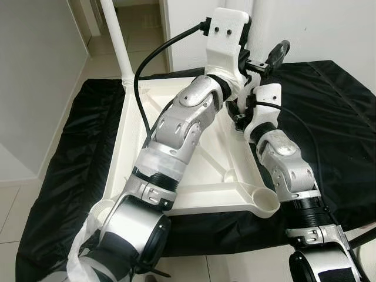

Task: Building children table

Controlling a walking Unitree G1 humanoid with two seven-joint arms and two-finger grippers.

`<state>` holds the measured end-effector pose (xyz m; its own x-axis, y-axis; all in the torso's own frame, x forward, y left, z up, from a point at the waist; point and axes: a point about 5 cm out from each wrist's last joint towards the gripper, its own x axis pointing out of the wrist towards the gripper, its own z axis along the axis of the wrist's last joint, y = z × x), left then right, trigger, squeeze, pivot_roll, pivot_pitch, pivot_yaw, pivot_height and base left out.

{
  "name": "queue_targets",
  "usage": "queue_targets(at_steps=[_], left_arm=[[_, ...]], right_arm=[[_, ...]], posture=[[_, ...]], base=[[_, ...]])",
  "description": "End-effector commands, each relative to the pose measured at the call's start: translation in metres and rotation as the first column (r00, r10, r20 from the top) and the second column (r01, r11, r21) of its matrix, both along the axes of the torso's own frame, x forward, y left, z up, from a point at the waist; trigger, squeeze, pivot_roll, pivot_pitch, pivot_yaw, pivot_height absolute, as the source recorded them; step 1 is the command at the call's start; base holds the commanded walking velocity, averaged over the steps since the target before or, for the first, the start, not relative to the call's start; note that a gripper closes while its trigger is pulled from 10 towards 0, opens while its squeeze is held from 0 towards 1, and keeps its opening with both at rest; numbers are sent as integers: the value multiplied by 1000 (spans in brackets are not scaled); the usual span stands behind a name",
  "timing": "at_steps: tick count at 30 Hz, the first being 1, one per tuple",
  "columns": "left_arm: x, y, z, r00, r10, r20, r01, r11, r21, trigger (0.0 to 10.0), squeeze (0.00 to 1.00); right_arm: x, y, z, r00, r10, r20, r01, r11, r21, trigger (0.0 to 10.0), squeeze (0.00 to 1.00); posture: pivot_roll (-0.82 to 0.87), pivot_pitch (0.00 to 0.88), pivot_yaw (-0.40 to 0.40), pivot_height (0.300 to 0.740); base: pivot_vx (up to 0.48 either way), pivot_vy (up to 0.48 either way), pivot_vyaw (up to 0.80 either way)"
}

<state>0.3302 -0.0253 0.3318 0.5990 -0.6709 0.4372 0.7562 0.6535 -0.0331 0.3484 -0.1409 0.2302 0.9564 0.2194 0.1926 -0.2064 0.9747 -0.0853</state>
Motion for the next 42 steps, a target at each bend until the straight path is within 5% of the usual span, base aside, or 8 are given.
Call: queue_targets(at_steps=[1,9,22,30,40,42], left_arm=[[-7,-4,-4,997,-78,14,77,997,4,10000,0],[-6,19,-27,1000,-19,-19,19,999,31,10000,0],[-11,33,-59,999,22,-41,-19,997,73,10000,0],[-22,41,-104,997,40,59,-54,964,259,10000,0],[-37,43,-140,998,-61,26,47,926,374,10000,0],[-42,43,-153,994,-99,40,70,887,456,10000,0]], right_arm=[[-2,-1,-2,1000,-12,-4,12,1000,20,10000,0],[-10,-19,-4,992,-123,22,120,987,109,10000,0],[-21,-40,-10,981,-193,33,188,975,119,10000,0],[-26,-47,-15,976,-215,24,211,973,97,10000,0],[-28,-50,-18,975,-223,20,221,972,84,10000,0],[-29,-51,-18,974,-226,19,224,971,80,10000,0]], posture=[[-119,0,61,740],[-115,0,52,740],[-106,0,35,740],[-99,0,25,740],[-98,0,19,740],[-98,0,16,740]], base=[[0,0,0],[0,0,0],[0,0,0],[0,0,0],[0,0,0],[0,0,0]])
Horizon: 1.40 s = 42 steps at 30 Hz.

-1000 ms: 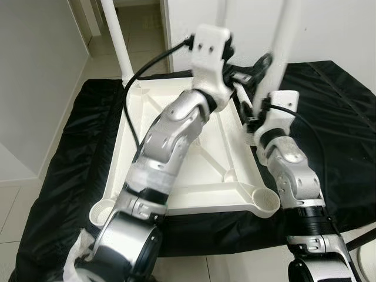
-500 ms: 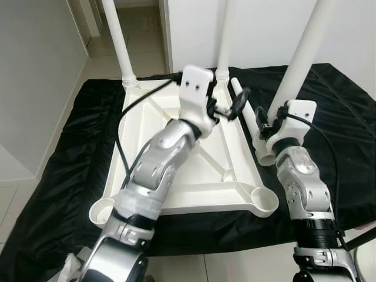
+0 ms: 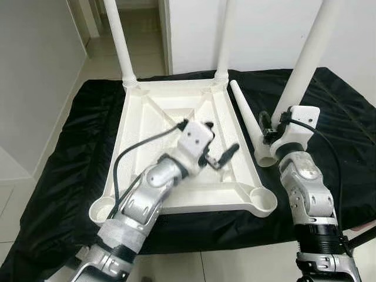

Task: Building children table

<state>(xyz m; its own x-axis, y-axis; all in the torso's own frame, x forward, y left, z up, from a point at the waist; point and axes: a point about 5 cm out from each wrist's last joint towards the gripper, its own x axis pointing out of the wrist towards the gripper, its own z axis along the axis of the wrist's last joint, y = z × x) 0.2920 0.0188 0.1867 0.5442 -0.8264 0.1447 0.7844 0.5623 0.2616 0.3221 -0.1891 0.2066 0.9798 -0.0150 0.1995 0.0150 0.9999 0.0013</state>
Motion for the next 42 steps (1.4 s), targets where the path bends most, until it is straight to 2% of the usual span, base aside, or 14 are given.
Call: queue_targets(at_steps=[1,2,3,5,8,9,11,15,19,27,30,35,38,42], left_arm=[[-4,-1,-8,999,-35,10,35,998,53,10000,0],[-4,0,-19,999,-33,17,30,991,130,10000,0],[-4,0,-19,999,-33,17,30,991,130,10000,0],[-4,3,-40,999,-37,14,32,966,256,10000,0],[-3,4,-49,999,-37,7,33,951,308,10000,0],[-3,5,-59,999,-45,2,42,927,372,10000,0],[-3,5,-63,999,-47,4,42,914,403,10000,0],[4,6,-74,1000,12,1,-11,884,468,10000,0],[8,6,-74,999,39,3,-35,880,473,10000,0],[32,-3,-65,985,155,74,-172,853,493,10000,0],[34,-4,-64,981,173,83,-192,849,492,10000,0],[43,-8,-53,969,225,98,-245,860,448,10000,0],[57,-11,-37,951,283,122,-308,860,407,10000,0],[59,-12,-36,949,290,123,-315,859,404,10000,0]], right_arm=[[-2,-3,5,1000,-5,28,6,1000,-13,10000,0],[-3,-4,5,1000,-8,25,8,1000,-17,10000,0],[-3,-4,5,1000,-8,25,8,1000,-17,10000,0],[-3,-5,4,1000,-14,20,15,1000,-22,10000,0],[-4,-6,4,1000,-16,19,17,1000,-24,10000,0],[-4,-7,4,1000,-18,20,19,1000,-25,10000,0],[-3,-7,4,1000,-19,19,20,999,-26,10000,0],[-3,-7,5,1000,-22,21,23,999,-29,10000,0],[-3,-7,5,999,-24,22,25,999,-30,10000,0],[-3,-8,6,999,-31,25,32,999,-29,10000,0],[-3,-8,6,999,-33,26,34,999,-28,10000,0],[-4,-8,5,999,-38,26,38,999,-24,10000,0],[-5,-8,4,999,-46,23,46,999,-21,10000,0],[-5,-8,4,999,-47,23,48,999,-21,10000,0]], posture=[[-98,0,16,740],[-99,0,16,740],[-99,0,16,740],[-102,0,16,740],[-102,0,15,740],[-102,0,15,740],[-106,0,16,740],[-108,0,18,740],[-109,0,18,740],[-114,0,23,740],[-114,0,23,740],[-119,0,27,740],[-118,0,29,740],[-120,0,35,740]], base=[[0,0,0],[0,0,0],[0,0,0],[0,0,0],[0,0,0],[0,0,0],[0,0,0],[0,0,0],[0,0,0],[0,0,0],[0,0,0],[0,0,0],[0,0,0],[0,0,0]])
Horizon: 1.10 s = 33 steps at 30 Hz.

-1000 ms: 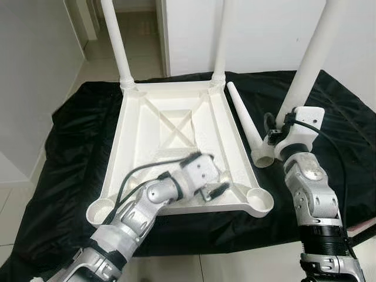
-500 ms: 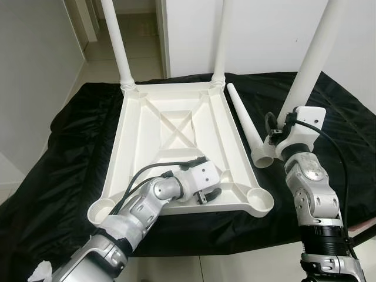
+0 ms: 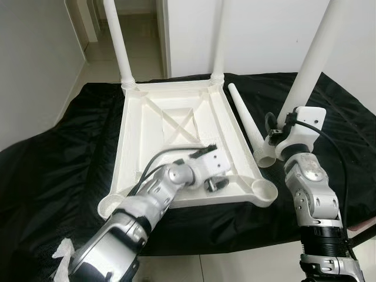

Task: Building children table

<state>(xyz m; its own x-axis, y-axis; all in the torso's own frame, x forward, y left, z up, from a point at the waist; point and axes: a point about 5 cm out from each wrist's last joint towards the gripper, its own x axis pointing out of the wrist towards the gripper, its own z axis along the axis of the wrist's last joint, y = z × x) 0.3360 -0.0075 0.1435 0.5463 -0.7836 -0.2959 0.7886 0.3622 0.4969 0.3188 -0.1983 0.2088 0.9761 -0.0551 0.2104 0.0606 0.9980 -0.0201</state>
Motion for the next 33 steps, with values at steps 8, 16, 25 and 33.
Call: queue_targets(at_steps=[8,16,25,33], left_arm=[[37,20,33,907,398,136,-372,911,-180,10000,0],[25,18,43,972,231,36,-209,928,-310,10000,0],[-4,22,55,998,-7,-67,-24,886,-462,10000,0],[-10,35,51,994,30,-100,-75,873,-483,10000,0]], right_arm=[[-5,0,0,1000,-21,13,21,1000,14,10000,0],[-11,5,-8,999,27,-16,-28,1000,-10,10000,0],[-23,12,-18,993,113,-24,-113,993,-21,10000,0],[-31,11,-23,992,126,-16,-125,992,12,10000,0]], posture=[[-125,0,54,740],[-119,14,59,740],[-104,22,50,740],[-104,24,46,740]], base=[[0,0,0],[0,0,0],[0,0,0],[0,0,0]])
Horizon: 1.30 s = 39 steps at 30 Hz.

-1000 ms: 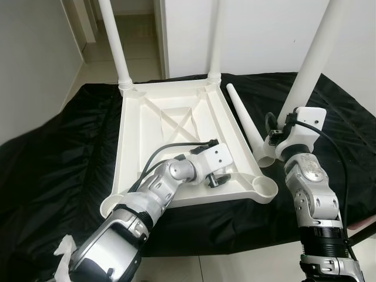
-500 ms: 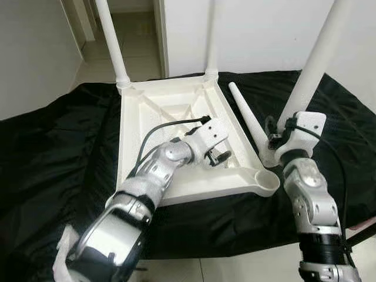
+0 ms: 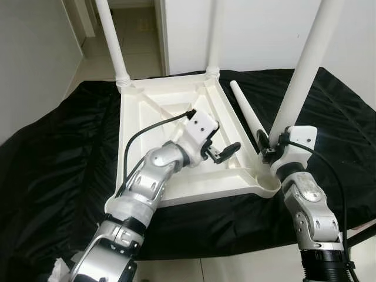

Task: Building children table

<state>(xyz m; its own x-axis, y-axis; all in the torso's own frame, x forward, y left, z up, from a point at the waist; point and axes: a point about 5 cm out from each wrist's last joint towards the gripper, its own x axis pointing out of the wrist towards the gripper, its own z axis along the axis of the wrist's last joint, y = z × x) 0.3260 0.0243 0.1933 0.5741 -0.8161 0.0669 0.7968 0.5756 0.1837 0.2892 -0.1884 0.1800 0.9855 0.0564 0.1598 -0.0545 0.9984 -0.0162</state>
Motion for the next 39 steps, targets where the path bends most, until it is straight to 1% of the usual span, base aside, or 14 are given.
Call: queue_targets(at_steps=[1,8,13,14,17,22,23,25,26,27,29,32,35,39], left_arm=[[-1,6,1,1000,21,-12,-22,1000,-22,10000,0],[-4,17,-1,996,58,-72,-64,995,-83,10000,0],[-12,20,-1,995,27,-94,-35,996,-85,10000,0],[-20,19,2,997,1,-83,-8,996,-91,10000,0],[-28,17,4,998,-31,-62,25,995,-95,10000,0],[-36,14,3,997,-64,-51,59,994,-96,10000,0],[-42,13,3,993,-110,-53,104,990,-100,10000,0],[-42,13,3,993,-110,-53,104,990,-100,10000,0],[-47,13,4,987,-149,-57,142,984,-107,10000,0],[-47,13,4,987,-149,-57,142,984,-107,10000,0],[-59,12,4,967,-240,-80,230,966,-118,10000,0],[-65,11,3,951,-291,-102,278,953,-119,10000,0],[-69,11,1,939,-320,-124,307,945,-112,10000,0],[-70,12,0,937,-324,-133,311,944,-111,10000,0]], right_arm=[[-4,1,4,999,11,34,-11,1000,15,10000,0],[-10,3,-2,1000,-1,30,1,1000,22,10000,0],[-16,4,-7,1000,-3,29,2,1000,23,10000,0],[-19,1,-11,1000,-25,12,25,999,34,10000,0],[-20,0,-15,1000,-30,-10,30,997,66,10000,0],[-23,2,-20,1000,-6,-26,8,997,73,10000,0],[-25,2,-23,999,3,-32,-1,998,60,10000,0],[-25,2,-23,999,3,-32,-1,998,60,10000,0],[-27,1,-26,999,9,-31,-7,999,46,10000,0],[-27,1,-26,999,9,-31,-7,999,46,10000,0],[-29,-1,-33,999,38,-29,-38,999,13,10000,0],[-31,-2,-39,997,66,-30,-67,998,-20,10000,0],[-32,-4,-44,996,83,-31,-85,994,-68,10000,0],[-32,-9,-49,996,77,-47,-81,993,-91,10000,0]], posture=[[-104,24,46,740],[-112,22,48,740],[-116,22,50,740],[-119,22,49,740],[-120,21,49,740],[-120,20,48,740],[-121,16,48,740],[-121,16,48,740],[-121,16,48,740],[-121,16,48,740],[-121,11,47,740],[-121,12,47,740],[-121,16,49,740],[-119,17,52,740]], base=[[0,0,0],[0,0,0],[0,0,0],[0,0,0],[0,0,0],[0,0,0],[0,0,0],[0,0,0],[0,0,0],[0,0,0],[0,0,0],[0,0,0],[0,0,0],[0,0,0]])
